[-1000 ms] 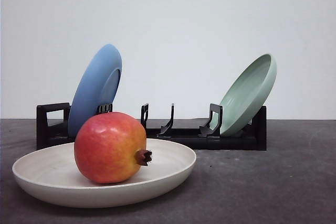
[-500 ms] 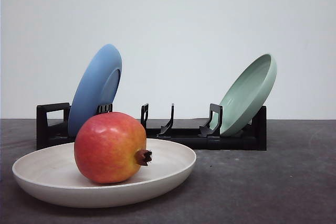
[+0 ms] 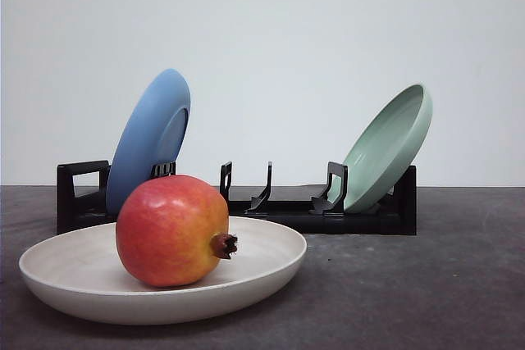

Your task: Place pomegranate in white plate

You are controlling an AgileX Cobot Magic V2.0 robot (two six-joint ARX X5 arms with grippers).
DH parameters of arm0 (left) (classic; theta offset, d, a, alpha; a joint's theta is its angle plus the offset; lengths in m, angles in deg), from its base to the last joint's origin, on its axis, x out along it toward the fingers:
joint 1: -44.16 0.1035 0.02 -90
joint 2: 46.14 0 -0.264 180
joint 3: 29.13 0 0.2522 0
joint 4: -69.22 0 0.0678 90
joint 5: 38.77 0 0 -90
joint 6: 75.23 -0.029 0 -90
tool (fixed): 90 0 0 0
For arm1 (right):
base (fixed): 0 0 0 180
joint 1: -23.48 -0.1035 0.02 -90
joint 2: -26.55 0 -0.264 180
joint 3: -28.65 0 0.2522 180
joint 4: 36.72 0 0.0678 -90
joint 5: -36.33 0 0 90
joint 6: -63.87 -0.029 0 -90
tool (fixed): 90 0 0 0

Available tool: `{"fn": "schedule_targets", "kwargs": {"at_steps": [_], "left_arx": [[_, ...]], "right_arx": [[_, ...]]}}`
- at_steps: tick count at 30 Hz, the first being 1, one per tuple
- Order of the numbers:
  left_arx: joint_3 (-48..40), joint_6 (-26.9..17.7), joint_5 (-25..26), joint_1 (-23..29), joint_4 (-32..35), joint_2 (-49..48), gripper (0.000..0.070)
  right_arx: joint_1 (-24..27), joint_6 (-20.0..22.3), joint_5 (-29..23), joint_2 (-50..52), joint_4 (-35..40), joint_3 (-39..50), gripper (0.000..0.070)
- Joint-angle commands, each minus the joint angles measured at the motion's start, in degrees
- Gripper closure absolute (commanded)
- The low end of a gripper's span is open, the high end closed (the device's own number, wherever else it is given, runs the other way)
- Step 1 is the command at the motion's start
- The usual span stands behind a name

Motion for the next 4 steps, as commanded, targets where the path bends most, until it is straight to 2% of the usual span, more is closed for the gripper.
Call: {"fn": "schedule_targets", "kwargs": {"at_steps": [1,4], "left_arx": [[-0.5,-0.3,0.0,0.0,0.9,-0.1,0.07],[-0.5,-0.3,0.0,0.0,0.9,-0.1,0.07]], "right_arx": [[0.1,-1.0,-0.2,0.0,0.5,0.2,0.0675],[0.1,-1.0,-0.2,0.0,0.5,0.2,0.0676]]}}
